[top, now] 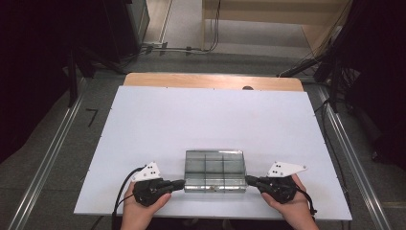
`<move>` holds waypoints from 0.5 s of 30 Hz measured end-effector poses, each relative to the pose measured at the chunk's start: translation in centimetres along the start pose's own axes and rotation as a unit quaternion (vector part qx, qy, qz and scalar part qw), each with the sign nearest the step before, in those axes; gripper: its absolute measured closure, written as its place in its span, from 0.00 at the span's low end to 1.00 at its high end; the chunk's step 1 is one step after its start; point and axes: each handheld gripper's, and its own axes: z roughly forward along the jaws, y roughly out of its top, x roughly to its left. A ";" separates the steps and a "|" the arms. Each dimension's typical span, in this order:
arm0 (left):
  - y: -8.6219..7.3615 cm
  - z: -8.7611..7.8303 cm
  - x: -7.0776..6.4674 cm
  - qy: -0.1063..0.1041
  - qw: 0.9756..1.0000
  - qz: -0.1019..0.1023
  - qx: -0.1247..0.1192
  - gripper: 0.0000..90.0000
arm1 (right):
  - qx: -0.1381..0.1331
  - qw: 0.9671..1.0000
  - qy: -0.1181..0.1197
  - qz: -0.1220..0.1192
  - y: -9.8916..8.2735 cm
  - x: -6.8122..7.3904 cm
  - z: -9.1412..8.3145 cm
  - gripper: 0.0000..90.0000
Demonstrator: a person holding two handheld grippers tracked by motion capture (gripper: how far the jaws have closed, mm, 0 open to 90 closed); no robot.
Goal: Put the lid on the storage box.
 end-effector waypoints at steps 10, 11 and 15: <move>-0.1 0.1 0.0 0.010 1.000 0.005 0.011 1.00 | 0.009 1.000 -0.003 -0.002 -0.1 -0.2 0.1 0.97; -0.1 0.2 0.0 0.010 1.000 0.004 0.012 1.00 | 0.010 1.000 -0.002 -0.002 -0.1 -0.2 0.1 0.97; -0.1 0.2 0.1 0.013 1.000 0.004 0.017 1.00 | 0.013 1.000 -0.006 -0.005 -0.2 -0.3 0.2 0.97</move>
